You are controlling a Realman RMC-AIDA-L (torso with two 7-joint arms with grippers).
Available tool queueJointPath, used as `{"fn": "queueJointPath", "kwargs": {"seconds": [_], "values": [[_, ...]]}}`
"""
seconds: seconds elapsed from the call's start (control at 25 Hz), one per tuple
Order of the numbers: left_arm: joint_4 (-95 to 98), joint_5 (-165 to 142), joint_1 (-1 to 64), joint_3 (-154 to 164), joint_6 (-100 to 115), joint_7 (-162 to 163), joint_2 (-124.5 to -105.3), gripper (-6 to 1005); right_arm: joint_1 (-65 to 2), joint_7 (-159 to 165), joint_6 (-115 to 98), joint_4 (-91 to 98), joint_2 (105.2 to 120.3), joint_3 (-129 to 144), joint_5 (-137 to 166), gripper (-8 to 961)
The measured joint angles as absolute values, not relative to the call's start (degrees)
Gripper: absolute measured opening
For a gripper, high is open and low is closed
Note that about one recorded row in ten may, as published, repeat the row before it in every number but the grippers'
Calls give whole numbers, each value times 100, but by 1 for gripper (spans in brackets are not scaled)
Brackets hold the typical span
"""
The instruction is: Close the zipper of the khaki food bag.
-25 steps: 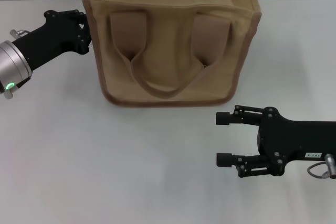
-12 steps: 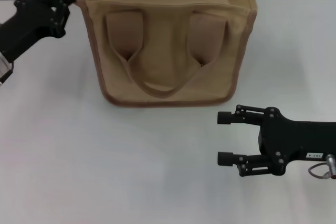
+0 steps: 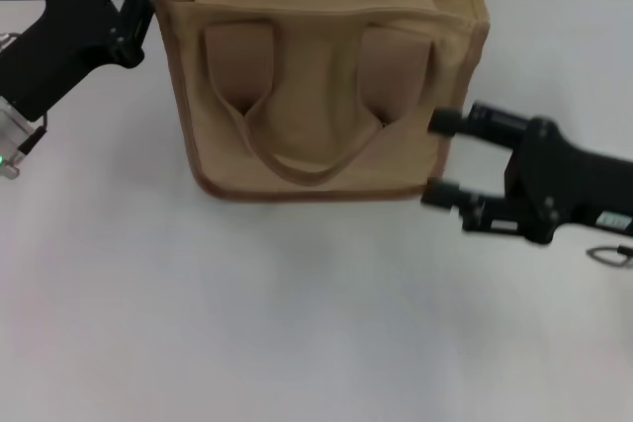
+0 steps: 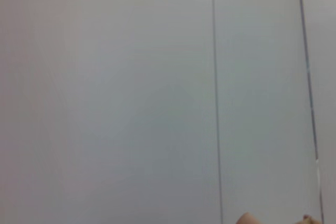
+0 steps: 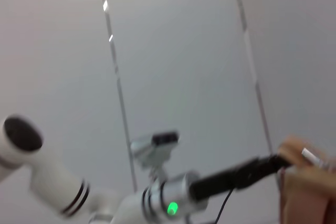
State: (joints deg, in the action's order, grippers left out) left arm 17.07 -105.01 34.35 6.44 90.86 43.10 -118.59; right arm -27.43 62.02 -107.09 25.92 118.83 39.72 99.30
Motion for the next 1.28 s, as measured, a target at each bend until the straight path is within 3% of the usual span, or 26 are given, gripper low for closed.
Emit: {"fn": "queueJointPath", "kwargs": {"seconds": [0.56, 0.76, 1.28], "values": [[1564, -10482, 3640, 686, 9440, 4349, -11856, 41, -2998, 6921, -10723, 2601, 11876, 3982, 9550, 709], [1564, -10482, 3571, 681, 9439, 4351, -11856, 41, -3182, 7679, -10713, 2761, 11795, 3923, 9510, 705], [1480, -10486, 3565, 684, 9515, 4368, -11857, 41, -4716, 10770, -9605, 3583, 11274, 3956, 10018, 694]]}}
